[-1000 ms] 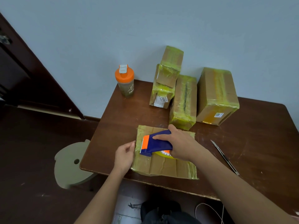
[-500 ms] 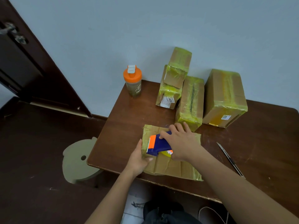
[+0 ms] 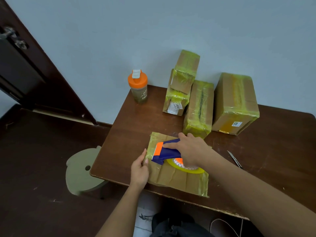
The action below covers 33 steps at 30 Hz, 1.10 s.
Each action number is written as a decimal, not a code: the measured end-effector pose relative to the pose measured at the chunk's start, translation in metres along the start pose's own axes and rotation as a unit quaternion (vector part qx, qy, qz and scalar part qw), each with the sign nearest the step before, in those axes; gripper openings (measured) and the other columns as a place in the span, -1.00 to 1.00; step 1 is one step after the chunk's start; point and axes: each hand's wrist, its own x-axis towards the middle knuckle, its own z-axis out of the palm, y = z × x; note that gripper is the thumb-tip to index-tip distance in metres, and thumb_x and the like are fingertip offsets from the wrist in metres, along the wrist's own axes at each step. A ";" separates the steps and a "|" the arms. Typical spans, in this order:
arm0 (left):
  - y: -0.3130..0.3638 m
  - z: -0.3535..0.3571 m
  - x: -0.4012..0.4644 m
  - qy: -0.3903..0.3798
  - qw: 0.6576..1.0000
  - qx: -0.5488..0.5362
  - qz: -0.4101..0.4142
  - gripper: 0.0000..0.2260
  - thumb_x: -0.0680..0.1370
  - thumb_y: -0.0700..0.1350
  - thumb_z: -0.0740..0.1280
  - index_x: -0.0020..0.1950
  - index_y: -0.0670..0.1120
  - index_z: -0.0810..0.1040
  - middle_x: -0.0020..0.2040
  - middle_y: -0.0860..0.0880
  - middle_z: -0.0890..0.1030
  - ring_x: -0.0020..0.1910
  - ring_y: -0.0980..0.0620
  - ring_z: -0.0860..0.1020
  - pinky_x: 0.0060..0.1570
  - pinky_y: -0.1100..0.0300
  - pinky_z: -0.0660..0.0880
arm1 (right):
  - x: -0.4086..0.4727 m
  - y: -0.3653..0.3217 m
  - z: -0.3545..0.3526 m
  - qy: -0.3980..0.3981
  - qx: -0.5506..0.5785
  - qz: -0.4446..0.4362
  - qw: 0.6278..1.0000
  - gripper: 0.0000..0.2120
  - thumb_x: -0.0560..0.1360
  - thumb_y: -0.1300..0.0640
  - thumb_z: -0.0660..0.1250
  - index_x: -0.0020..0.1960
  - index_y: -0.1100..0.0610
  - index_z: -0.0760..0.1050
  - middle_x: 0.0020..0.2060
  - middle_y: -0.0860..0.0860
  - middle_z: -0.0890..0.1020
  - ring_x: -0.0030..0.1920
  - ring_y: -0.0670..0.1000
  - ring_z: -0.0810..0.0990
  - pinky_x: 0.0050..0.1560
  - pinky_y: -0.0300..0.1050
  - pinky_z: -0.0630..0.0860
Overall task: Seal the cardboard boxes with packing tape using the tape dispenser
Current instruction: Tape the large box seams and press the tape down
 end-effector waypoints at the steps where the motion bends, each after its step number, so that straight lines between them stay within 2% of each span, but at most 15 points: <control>1: 0.001 -0.001 0.003 0.005 1.000 0.010 0.006 -0.62 0.65 -0.26 0.15 0.48 -0.11 0.34 0.40 -0.01 0.44 0.28 0.19 0.37 0.04 0.54 0.34 | -0.002 0.001 0.000 -0.003 0.009 0.000 1.000 -0.26 0.53 0.07 0.31 0.53 -0.31 -0.01 0.29 0.11 0.32 0.15 0.17 0.42 -0.10 -0.04 0.44; 4: 0.005 -0.001 0.007 0.016 1.000 0.013 0.008 -0.64 0.64 -0.28 0.16 0.44 -0.13 0.40 0.37 -0.05 0.48 0.25 0.17 0.39 0.16 0.32 0.36 | -0.009 0.001 0.003 0.003 0.014 -0.005 1.000 -0.26 0.54 0.06 0.31 0.53 -0.30 -0.03 0.32 0.13 0.30 0.17 0.19 0.42 -0.04 -0.01 0.50; 8: 0.008 -0.001 0.008 0.038 0.999 0.022 0.014 -0.67 0.63 -0.30 0.18 0.39 -0.16 0.46 0.32 -0.06 0.52 0.23 0.15 0.41 0.16 0.29 0.37 | -0.018 0.003 0.009 0.014 0.021 -0.008 1.000 -0.25 0.54 0.01 0.33 0.53 -0.30 -0.05 0.31 0.12 0.31 0.17 0.18 0.42 -0.02 -0.01 0.47; 13: 0.005 0.002 0.007 0.055 0.998 0.006 0.005 -0.69 0.62 -0.29 0.20 0.34 -0.14 0.51 0.28 -0.06 0.56 0.29 0.04 0.47 0.17 0.22 0.43 | -0.032 0.010 0.015 0.017 0.023 -0.005 1.000 -0.24 0.54 0.00 0.33 0.54 -0.29 -0.07 0.34 0.13 0.27 0.22 0.19 0.38 -0.08 -0.04 0.36; 16: 0.008 0.004 0.006 0.068 0.998 -0.002 0.002 -0.70 0.62 -0.30 0.20 0.32 -0.14 0.53 0.26 -0.04 0.57 0.25 0.07 0.47 0.13 0.24 0.43 | -0.043 0.015 0.016 0.011 0.024 -0.006 1.000 -0.24 0.54 -0.02 0.33 0.55 -0.28 -0.08 0.35 0.13 0.26 0.23 0.19 0.38 -0.09 -0.04 0.33; 21: 0.011 0.001 0.013 0.085 0.996 0.003 0.000 -0.72 0.60 -0.31 0.23 0.26 -0.13 0.57 0.21 -0.04 0.61 0.27 0.01 0.50 0.31 0.02 0.42 | -0.064 0.031 0.021 0.009 0.038 0.009 0.999 -0.24 0.54 -0.04 0.32 0.54 -0.29 -0.09 0.35 0.12 0.25 0.21 0.17 0.38 -0.08 -0.03 0.34; 26: 0.012 -0.022 0.020 0.129 0.991 0.019 0.000 -0.72 0.59 -0.32 0.24 0.25 -0.14 0.59 0.20 -0.06 0.61 0.27 -0.02 0.50 0.34 0.02 0.39 | -0.071 0.026 0.023 0.026 0.047 0.000 0.999 -0.23 0.53 -0.04 0.34 0.54 -0.27 -0.07 0.38 0.13 0.24 0.26 0.18 0.36 -0.01 0.00 0.38; 29: 0.012 -0.030 0.021 0.128 0.990 0.052 -0.006 -0.72 0.60 -0.30 0.25 0.28 -0.13 0.57 0.24 -0.06 0.59 0.30 -0.02 0.47 0.36 0.05 0.35 | -0.071 0.023 0.025 0.023 0.041 0.004 0.999 -0.25 0.52 -0.04 0.35 0.54 -0.25 -0.03 0.34 0.13 0.28 0.24 0.17 0.37 -0.07 -0.03 0.32; 33: 0.017 -0.027 0.016 0.140 0.986 0.092 -0.009 -0.71 0.60 -0.26 0.27 0.31 -0.12 0.54 0.28 -0.08 0.56 0.33 -0.06 0.45 0.37 0.06 0.33 | -0.067 0.021 0.026 0.031 0.040 0.004 0.999 -0.28 0.53 -0.06 0.33 0.54 -0.24 0.00 0.33 0.12 0.30 0.22 0.17 0.38 -0.04 -0.04 0.36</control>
